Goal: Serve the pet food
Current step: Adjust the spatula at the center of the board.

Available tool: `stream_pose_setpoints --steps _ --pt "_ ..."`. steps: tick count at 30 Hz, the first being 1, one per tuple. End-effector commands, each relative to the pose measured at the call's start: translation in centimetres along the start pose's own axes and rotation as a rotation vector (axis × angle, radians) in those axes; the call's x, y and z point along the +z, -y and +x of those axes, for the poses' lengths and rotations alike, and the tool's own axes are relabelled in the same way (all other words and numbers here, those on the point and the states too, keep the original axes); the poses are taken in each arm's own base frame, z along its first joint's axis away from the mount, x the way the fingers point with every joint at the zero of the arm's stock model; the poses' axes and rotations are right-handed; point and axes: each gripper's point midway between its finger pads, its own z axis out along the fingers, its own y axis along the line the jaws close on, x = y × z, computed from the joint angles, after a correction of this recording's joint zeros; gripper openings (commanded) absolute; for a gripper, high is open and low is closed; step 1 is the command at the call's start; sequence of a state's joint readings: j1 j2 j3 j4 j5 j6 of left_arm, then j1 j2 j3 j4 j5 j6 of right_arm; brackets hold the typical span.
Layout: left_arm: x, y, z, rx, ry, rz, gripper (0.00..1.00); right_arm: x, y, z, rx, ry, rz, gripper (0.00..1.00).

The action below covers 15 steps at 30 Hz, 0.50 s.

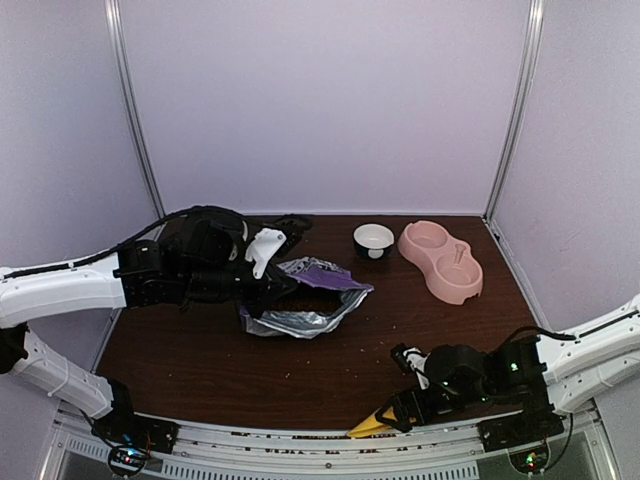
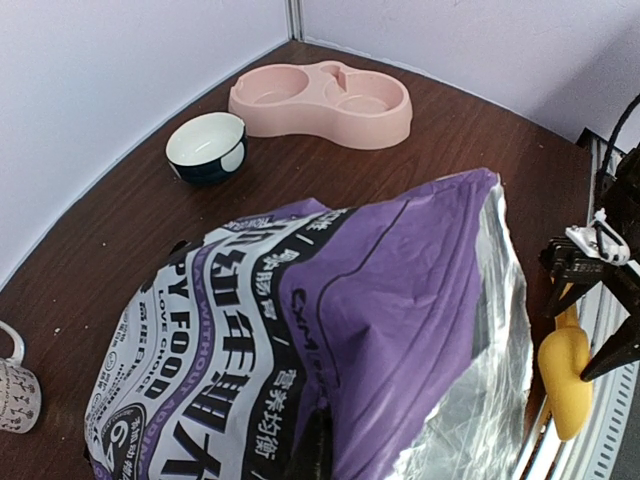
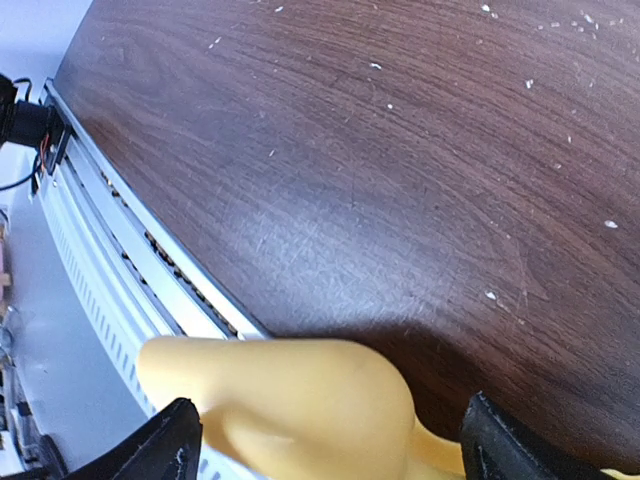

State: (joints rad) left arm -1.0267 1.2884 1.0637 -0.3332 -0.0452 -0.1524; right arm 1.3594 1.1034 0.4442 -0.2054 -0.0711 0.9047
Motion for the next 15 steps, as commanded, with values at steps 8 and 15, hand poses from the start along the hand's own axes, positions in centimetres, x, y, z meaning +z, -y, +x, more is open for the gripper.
stream_pose_setpoints --steps 8,15 --pt "0.7 -0.9 0.5 0.013 -0.021 -0.044 0.00 -3.9 0.3 -2.7 -0.237 0.132 0.150 0.92" --pt "1.0 -0.9 0.7 0.014 -0.031 -0.045 0.00 -4.9 -0.4 -2.9 -0.404 0.118 0.273 0.90"
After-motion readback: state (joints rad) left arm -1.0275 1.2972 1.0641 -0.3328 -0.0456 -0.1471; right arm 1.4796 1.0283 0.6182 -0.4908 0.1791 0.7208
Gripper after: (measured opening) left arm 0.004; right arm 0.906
